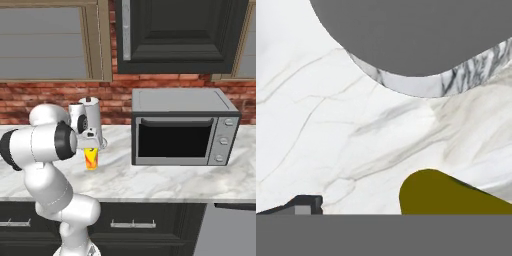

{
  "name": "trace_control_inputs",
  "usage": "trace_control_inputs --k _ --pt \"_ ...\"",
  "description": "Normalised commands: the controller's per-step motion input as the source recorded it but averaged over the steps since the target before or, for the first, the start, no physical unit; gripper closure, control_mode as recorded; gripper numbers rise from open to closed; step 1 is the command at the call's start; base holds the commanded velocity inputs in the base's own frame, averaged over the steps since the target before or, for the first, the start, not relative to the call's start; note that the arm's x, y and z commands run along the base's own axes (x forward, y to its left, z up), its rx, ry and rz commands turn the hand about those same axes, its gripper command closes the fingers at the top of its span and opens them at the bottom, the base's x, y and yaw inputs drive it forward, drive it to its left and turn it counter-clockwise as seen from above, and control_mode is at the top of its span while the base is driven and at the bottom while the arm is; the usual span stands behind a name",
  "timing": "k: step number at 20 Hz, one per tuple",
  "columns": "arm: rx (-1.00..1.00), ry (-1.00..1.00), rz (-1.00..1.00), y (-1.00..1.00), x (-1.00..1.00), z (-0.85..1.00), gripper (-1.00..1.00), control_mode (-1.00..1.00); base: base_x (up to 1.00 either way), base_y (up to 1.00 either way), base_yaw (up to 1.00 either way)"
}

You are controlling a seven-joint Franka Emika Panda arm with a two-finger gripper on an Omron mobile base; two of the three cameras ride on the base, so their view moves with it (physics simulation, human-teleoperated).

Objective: Place the pitcher and cup on the dining counter for serving.

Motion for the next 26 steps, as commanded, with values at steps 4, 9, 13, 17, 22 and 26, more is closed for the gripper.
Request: trace_control_inputs --k 4,9,13,17,22,26 --pt "0.0 0.0 0.0 -0.17 -0.04 -0.28 1.0 -1.0 0.0 0.0 0.0" --pt "0.0 0.0 0.0 -0.04 0.0 -0.02 1.0 -1.0 0.0 0.0 0.0" --pt "0.0 0.0 0.0 0.0 -0.04 0.0 1.0 -1.0 0.0 0.0 0.0" --pt "0.0 -0.1 0.0 0.0 -0.4 0.0 1.0 -1.0 0.0 0.0 0.0" --pt "0.0 -0.25 0.02 0.0 -0.69 0.31 1.0 -1.0 0.0 0.0 0.0" --pt "0.0 -0.26 0.04 0.0 -0.76 0.61 1.0 -1.0 0.0 0.0 0.0"
